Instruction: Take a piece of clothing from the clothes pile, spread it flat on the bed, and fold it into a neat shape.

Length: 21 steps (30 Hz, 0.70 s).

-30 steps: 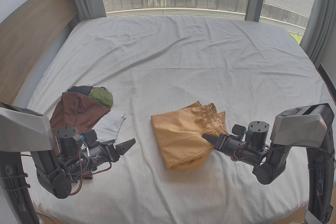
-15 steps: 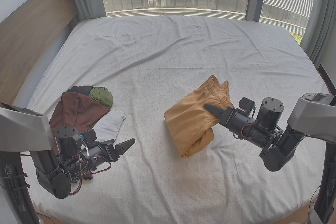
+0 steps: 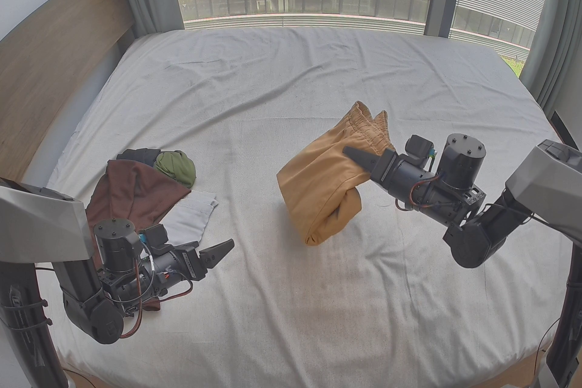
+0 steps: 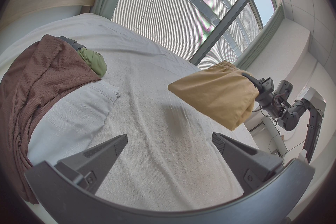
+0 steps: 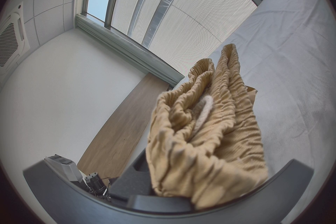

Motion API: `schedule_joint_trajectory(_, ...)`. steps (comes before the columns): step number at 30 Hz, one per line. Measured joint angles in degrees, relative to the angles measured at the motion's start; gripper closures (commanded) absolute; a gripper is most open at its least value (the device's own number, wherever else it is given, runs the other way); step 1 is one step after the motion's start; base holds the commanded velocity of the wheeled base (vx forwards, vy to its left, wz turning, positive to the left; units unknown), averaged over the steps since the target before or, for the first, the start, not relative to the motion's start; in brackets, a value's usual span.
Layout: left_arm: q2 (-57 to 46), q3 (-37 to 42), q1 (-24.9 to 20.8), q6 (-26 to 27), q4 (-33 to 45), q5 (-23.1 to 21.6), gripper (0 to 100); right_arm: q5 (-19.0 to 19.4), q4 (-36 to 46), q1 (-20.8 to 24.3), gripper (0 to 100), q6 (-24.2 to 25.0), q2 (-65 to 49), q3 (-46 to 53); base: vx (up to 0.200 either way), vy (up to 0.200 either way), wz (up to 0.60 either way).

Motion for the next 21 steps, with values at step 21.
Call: schedule_joint_trajectory(21,0.0,-0.05,0.22,0.0,0.0,-0.02,0,-0.96,16.09,-1.68,100,0.06,5.6,-24.76,0.0,0.0,0.0)
